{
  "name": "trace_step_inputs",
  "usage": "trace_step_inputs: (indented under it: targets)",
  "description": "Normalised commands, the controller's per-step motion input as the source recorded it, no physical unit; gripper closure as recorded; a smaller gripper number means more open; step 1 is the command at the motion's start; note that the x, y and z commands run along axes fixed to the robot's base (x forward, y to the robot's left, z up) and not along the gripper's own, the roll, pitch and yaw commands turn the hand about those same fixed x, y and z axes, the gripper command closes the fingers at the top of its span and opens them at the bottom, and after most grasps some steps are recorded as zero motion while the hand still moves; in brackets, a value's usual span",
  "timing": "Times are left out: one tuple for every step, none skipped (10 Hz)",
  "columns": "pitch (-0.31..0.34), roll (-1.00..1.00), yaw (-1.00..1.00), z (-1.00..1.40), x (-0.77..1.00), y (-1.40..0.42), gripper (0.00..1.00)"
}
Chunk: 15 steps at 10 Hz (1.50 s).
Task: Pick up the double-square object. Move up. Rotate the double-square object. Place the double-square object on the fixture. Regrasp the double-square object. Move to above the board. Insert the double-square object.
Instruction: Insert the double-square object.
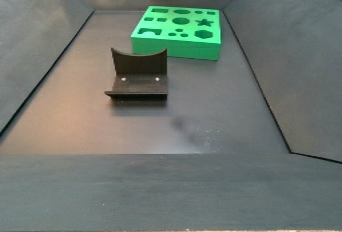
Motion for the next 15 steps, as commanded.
trace_step_inputs:
  targets:
    - [0.000,-0.01,-1.00,-0.29,0.07,0.00,1.00]
    - [0.000,0.00,-1.00,-0.34,0.04,0.00,1.00]
    - [-0.003,0.00,-1.00,-0.32,0.05,0.00,1.00]
    - [0.017,0.03,-0.42,0.03,0.07,0.01,1.00]
    - [0.000,0.00,-0.02,0.00,-0.12,0.00,1.00]
    - [0.000,0.00,-0.96,-0.20,0.14,0.06,1.00]
    - [0.000,0.00,-1.00,-0.28,0.00,0.00,1.00]
    - [0.000,0.00,-1.00,-0.29,0.00,0.00,1.00]
    - [0.000,0.00,-1.00,-0.29,0.00,0.00,1.00]
    - [0.000,0.00,-1.00,-0.28,0.00,0.00,1.00]
    - [0.000,0.00,-1.00,-0.29,0.00,0.00,1.00]
    - [0.000,0.00,-1.00,-0.29,0.00,0.00,1.00]
    - [0.000,-0.02,-0.96,-0.25,0.19,0.06,1.00]
    - [-0.027,-0.01,-0.14,0.00,0.11,0.00,1.00]
    - [0.000,-0.07,-0.39,-0.17,0.69,0.32,1.00]
